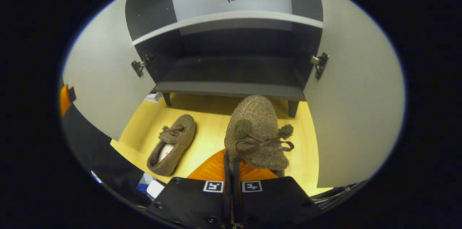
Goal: Grab one shoe with the right hand and put it into the shoe cabinet, grab the other shoe with the left hand and put it into the shoe cabinet; then close the right door with the right hand and the left door with the left hand.
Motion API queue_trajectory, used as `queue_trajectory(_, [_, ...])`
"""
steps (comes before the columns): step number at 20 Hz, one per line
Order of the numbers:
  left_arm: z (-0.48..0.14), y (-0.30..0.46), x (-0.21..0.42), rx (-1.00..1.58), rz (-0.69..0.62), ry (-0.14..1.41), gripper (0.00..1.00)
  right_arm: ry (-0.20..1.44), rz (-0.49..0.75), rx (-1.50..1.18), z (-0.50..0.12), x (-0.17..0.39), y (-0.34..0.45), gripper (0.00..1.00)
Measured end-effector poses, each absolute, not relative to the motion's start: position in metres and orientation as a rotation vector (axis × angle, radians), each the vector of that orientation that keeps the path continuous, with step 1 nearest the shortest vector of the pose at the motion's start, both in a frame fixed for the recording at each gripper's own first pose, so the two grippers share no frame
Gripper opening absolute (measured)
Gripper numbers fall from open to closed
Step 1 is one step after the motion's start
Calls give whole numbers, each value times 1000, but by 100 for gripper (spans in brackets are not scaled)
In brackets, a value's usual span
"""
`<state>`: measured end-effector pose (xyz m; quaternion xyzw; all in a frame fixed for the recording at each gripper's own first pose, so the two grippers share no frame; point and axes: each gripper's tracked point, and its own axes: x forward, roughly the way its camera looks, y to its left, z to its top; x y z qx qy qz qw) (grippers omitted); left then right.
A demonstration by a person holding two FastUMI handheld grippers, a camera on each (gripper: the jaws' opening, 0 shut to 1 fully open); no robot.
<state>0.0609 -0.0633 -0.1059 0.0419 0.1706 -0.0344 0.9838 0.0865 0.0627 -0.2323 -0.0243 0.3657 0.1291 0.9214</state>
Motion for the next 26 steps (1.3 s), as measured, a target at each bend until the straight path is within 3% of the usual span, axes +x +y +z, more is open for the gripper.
queue_trajectory(9, [-115, -66, 49, 99, -166, 350, 93, 561, 294, 24, -109, 86, 89, 4])
queue_trajectory(21, [-100, -60, 54, 99, -132, 306, 93, 266, 316, 27, 17, 191, 109, 4])
queue_trajectory(22, [-99, -56, 55, 99, -119, 306, 89, 249, 316, 24, 22, 202, 110, 4])
queue_trajectory(23, [-99, -54, 56, 94, -107, 308, 93, 228, 319, 24, 29, 214, 113, 8])
queue_trajectory(24, [-99, -51, 57, 88, -95, 308, 89, 212, 318, 25, 35, 226, 116, 4])
queue_trajectory(26, [-98, -49, 56, 85, -73, 308, 93, 159, 314, 31, 51, 247, 120, 4])
